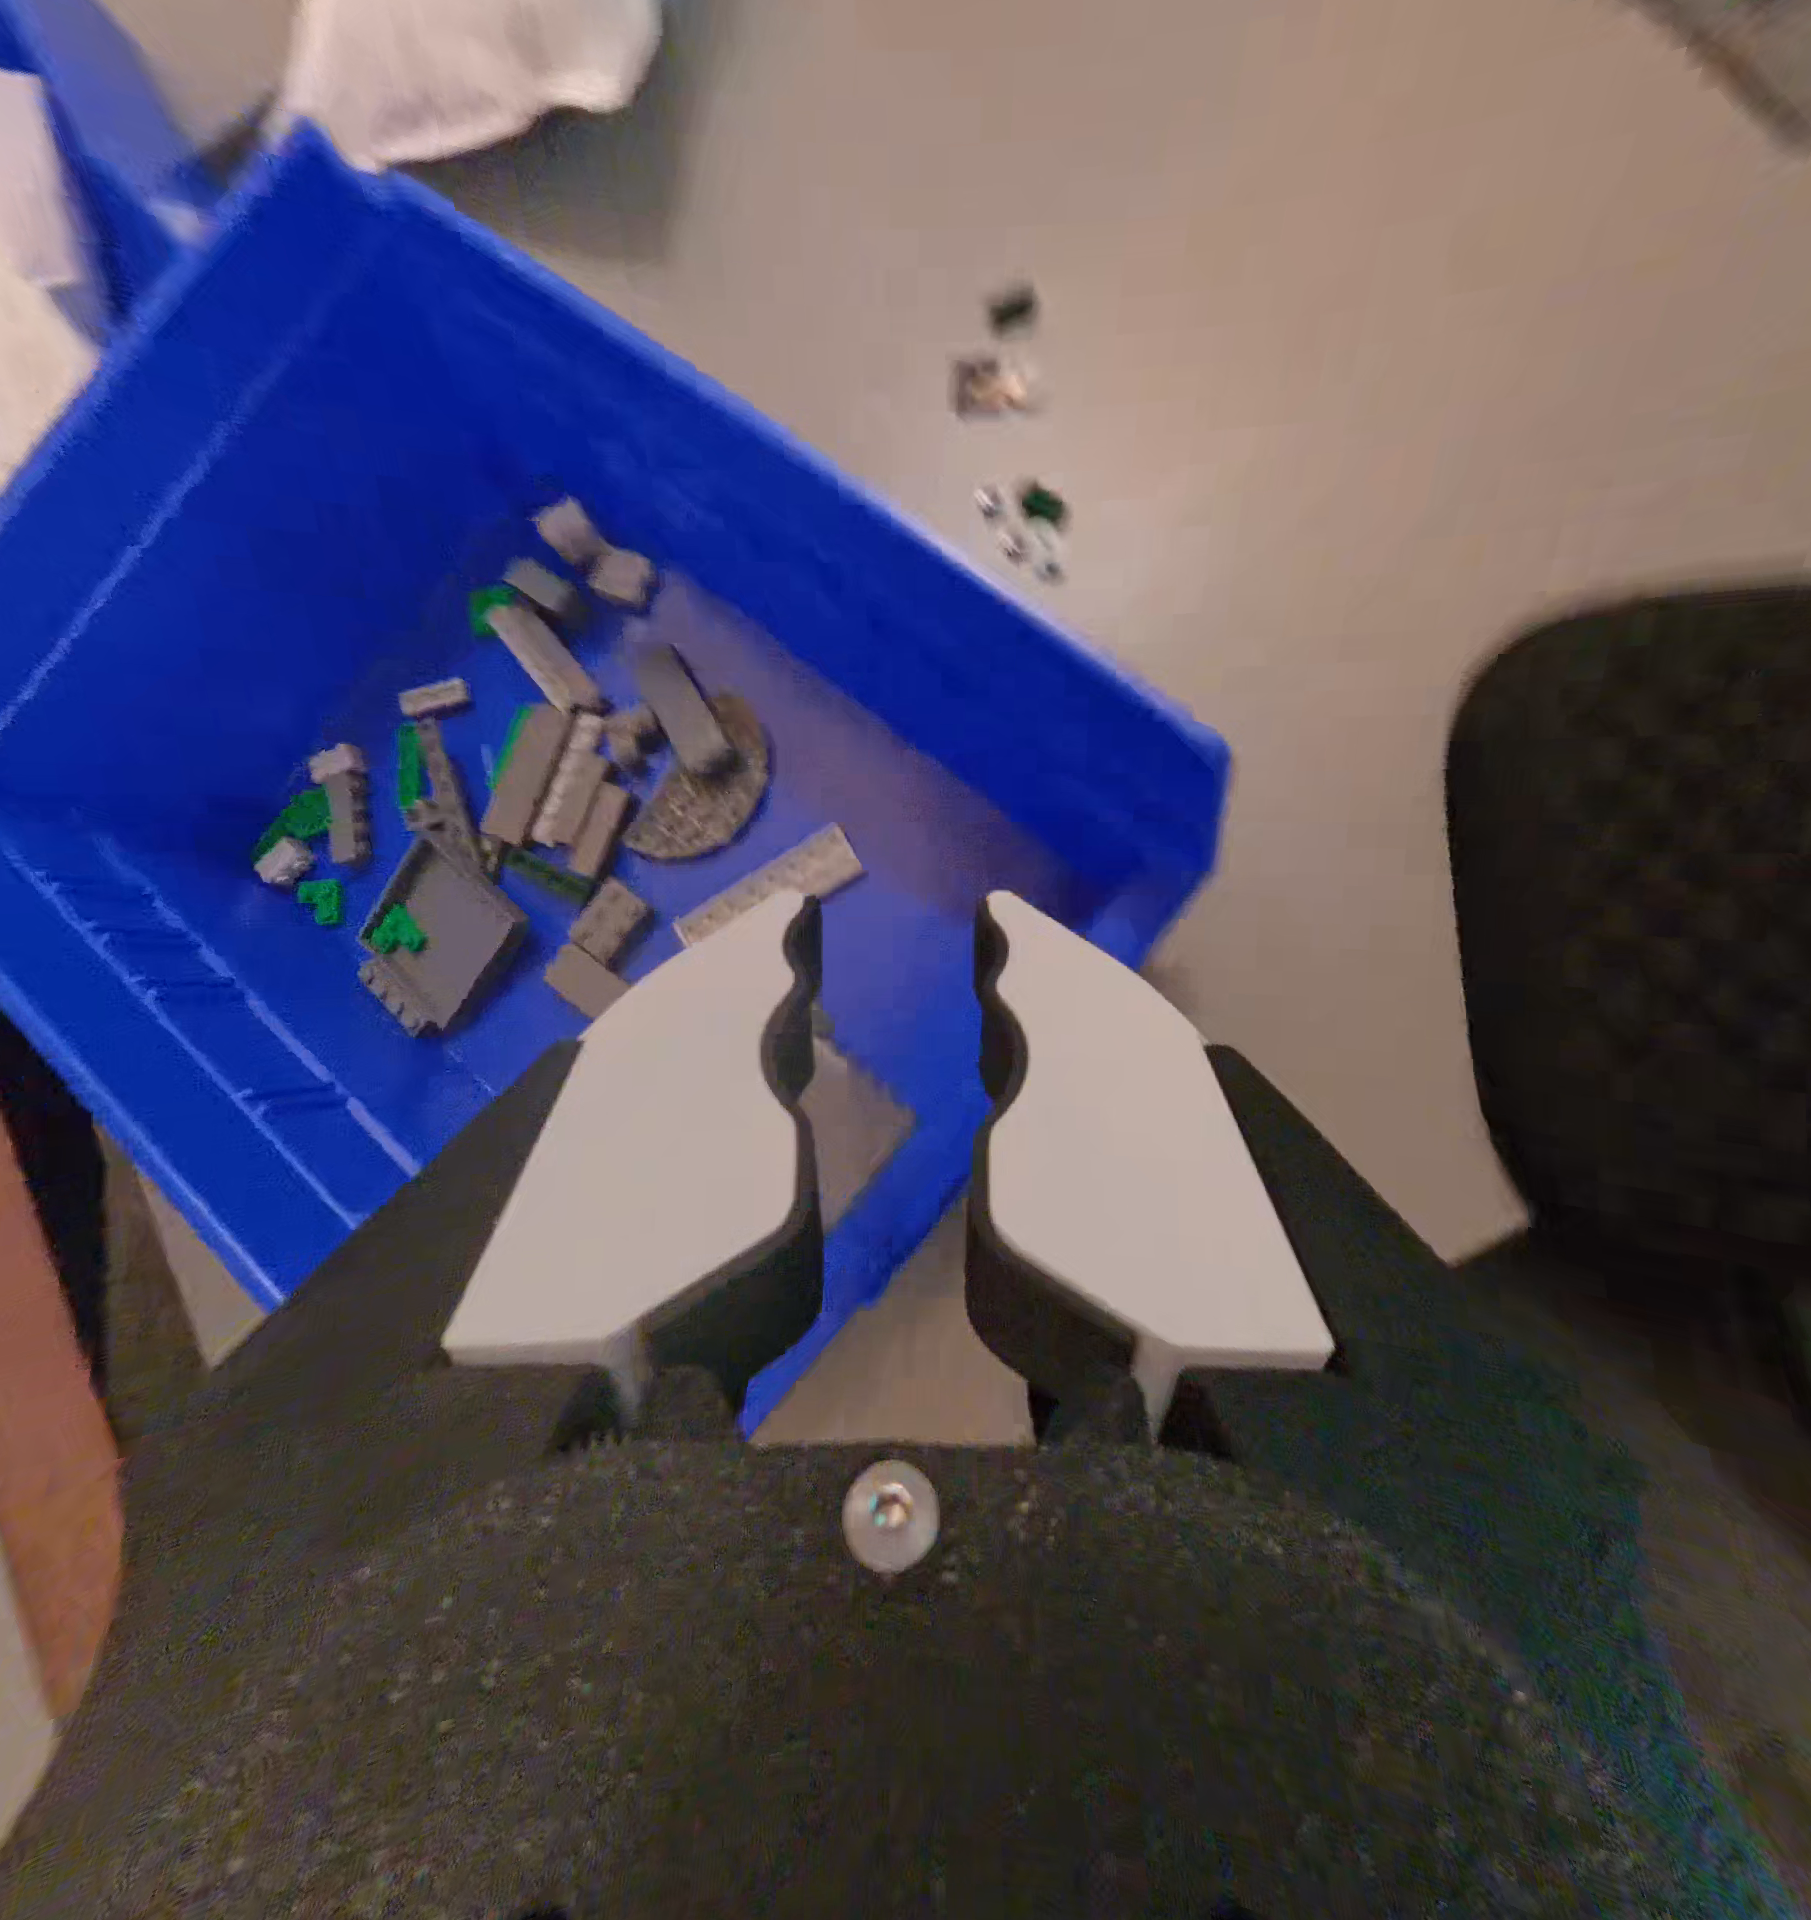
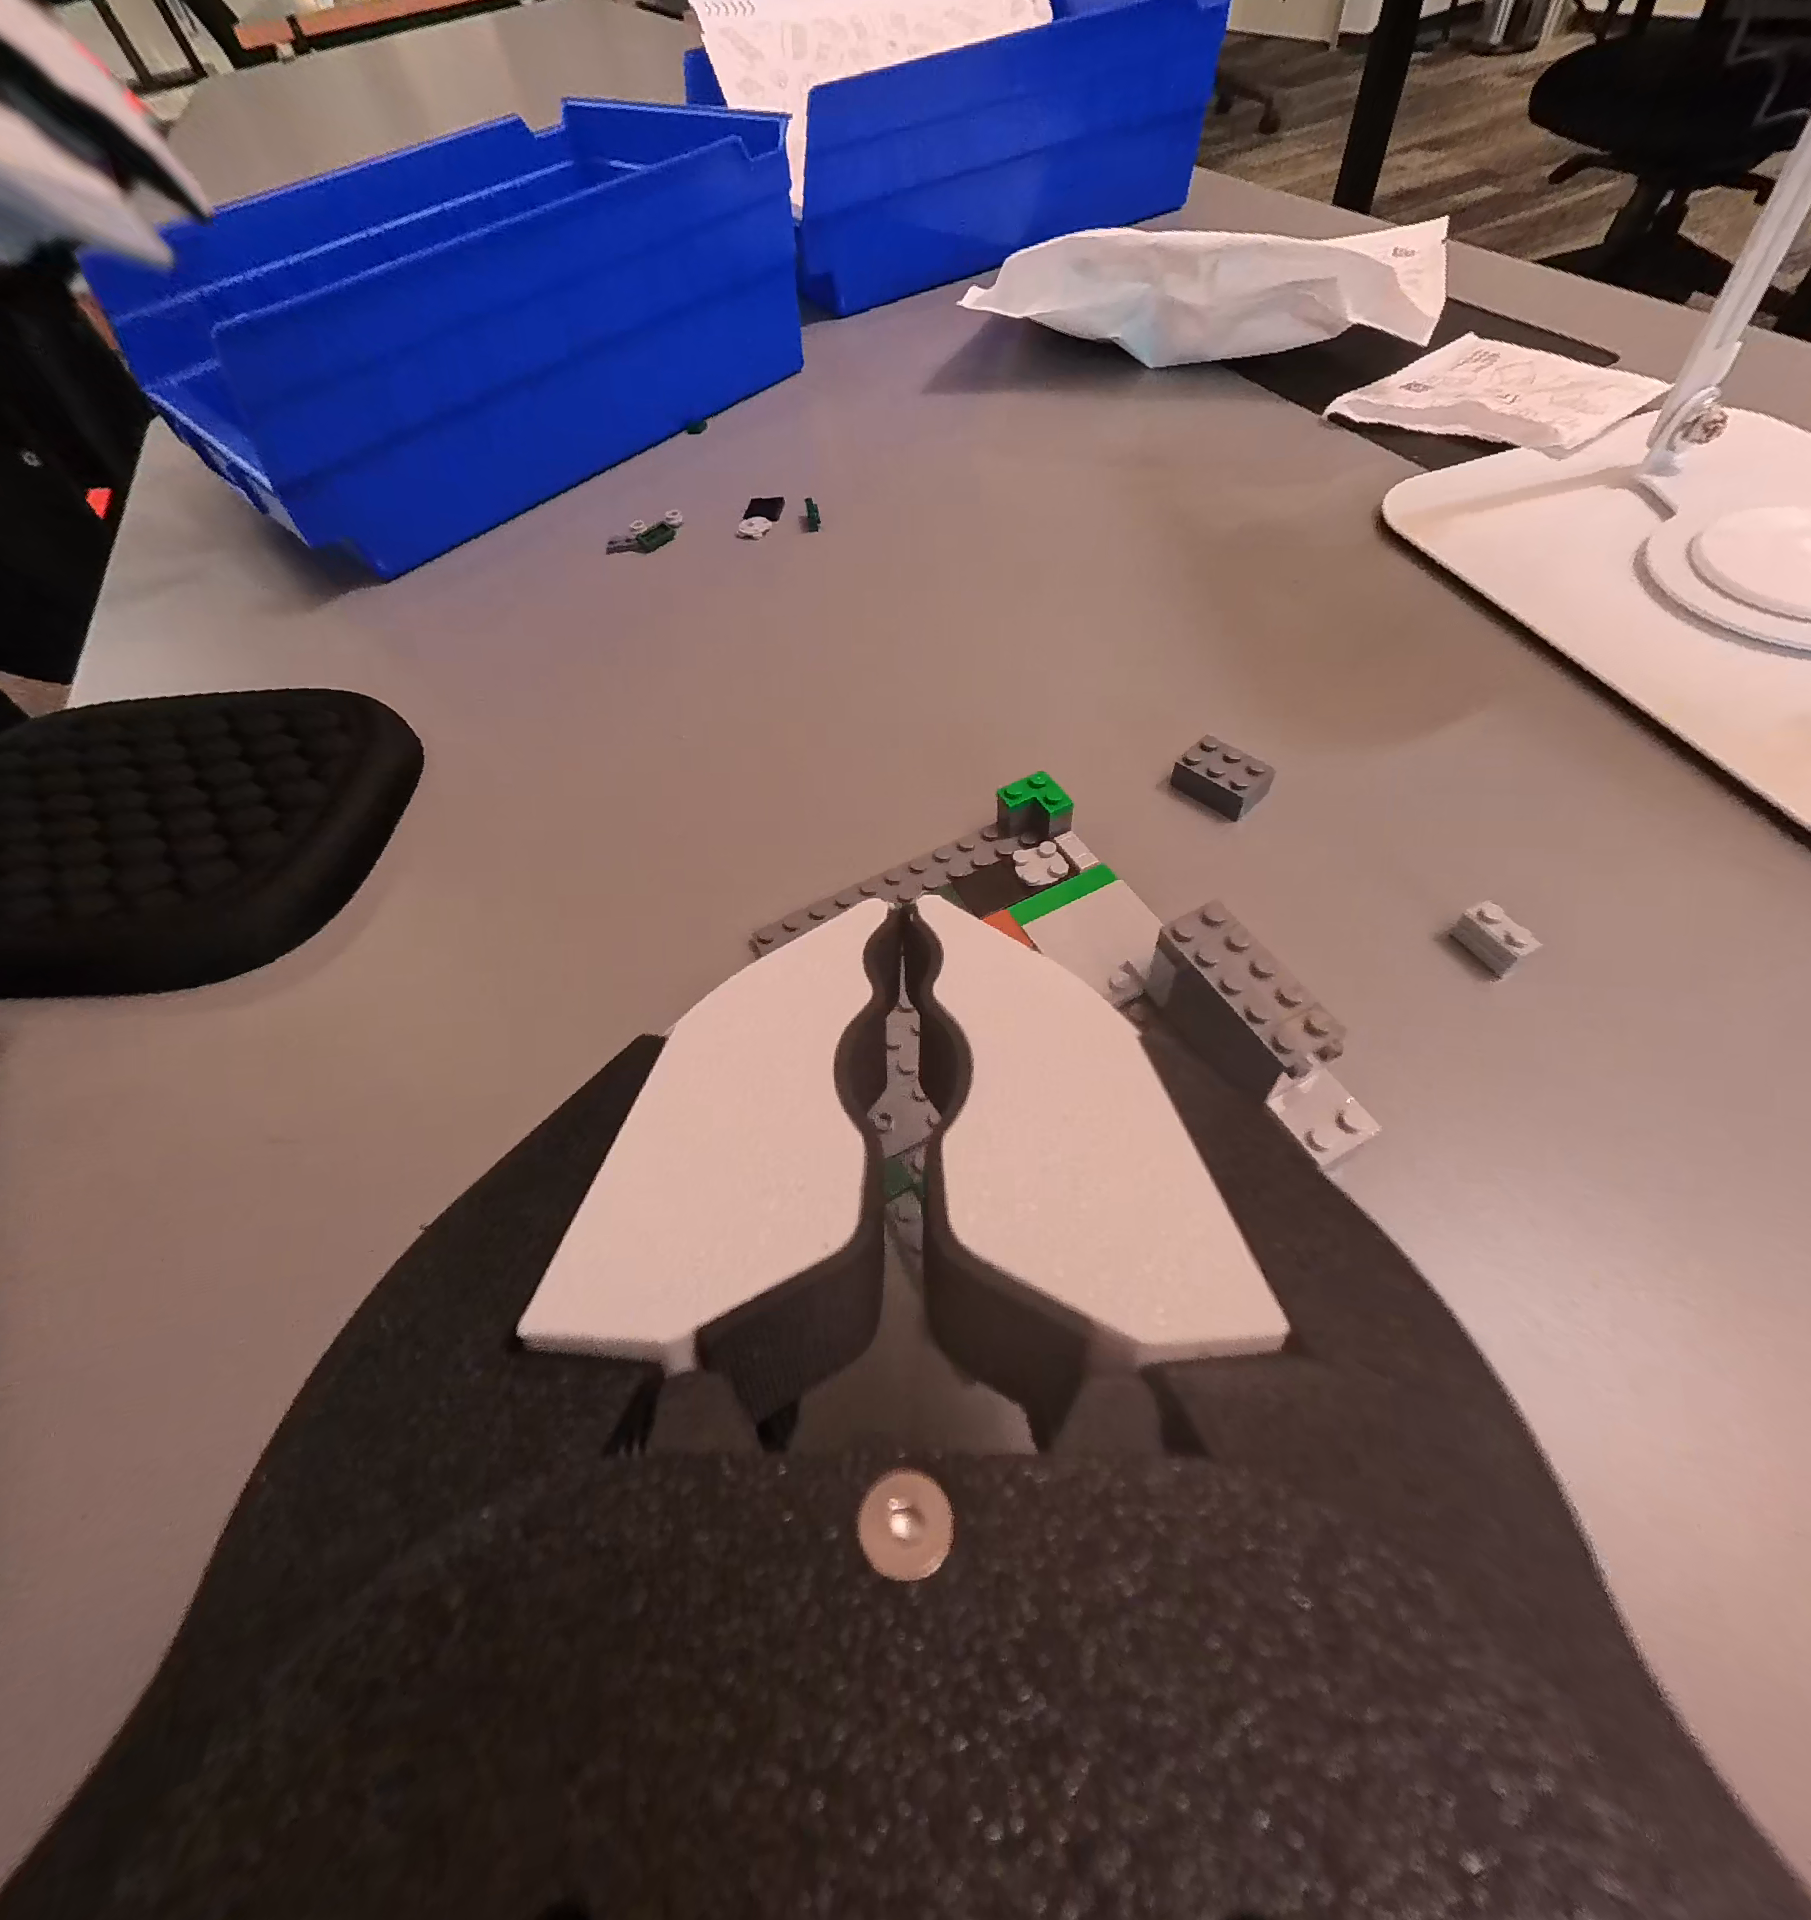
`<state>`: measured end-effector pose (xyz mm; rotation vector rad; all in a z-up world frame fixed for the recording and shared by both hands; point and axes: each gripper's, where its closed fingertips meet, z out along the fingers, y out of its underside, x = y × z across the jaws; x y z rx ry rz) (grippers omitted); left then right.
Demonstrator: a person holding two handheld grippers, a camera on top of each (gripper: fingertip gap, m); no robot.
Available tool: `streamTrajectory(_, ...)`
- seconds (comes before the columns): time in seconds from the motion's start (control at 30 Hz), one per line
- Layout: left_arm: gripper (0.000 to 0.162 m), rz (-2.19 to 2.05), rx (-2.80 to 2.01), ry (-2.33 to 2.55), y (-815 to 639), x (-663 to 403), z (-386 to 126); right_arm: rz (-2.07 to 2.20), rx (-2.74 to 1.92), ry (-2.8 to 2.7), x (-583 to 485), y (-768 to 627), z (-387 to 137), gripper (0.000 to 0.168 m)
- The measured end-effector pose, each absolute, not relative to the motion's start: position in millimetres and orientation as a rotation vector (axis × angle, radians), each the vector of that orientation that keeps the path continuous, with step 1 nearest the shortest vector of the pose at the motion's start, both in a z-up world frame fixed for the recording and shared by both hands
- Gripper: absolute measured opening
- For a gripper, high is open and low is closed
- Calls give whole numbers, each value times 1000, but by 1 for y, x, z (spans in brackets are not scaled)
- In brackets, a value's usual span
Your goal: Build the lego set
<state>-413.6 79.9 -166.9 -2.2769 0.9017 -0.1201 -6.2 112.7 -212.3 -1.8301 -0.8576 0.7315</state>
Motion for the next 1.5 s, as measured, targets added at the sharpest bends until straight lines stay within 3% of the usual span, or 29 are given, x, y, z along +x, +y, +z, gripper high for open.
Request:
streamTrajectory(0.13,27,-66,-2337,584,147,-440,-165,742,-1825,-863,-8,111,-211,0)
streamTrajectory(0.33,33,54,-2459,232,233,-484,-200,777,-1805,-849,-7,108,-205,0)
streamTrajectory(0.83,33,199,-2637,-131,289,-540,-272,871,-1779,-817,-6,103,-198,0)
streamTrajectory(1.03,24,168,-2634,-171,292,-543,-278,880,-1782,-813,-6,103,-198,0)
streamTrajectory(1.13,8,155,-2647,-157,291,-541,-279,882,-1783,-814,-6,102,-199,0)
streamTrajectory(1.5,0,-86,-2491,-60,280,-509,-238,878,-1772,-818,-6,101,-195,0)
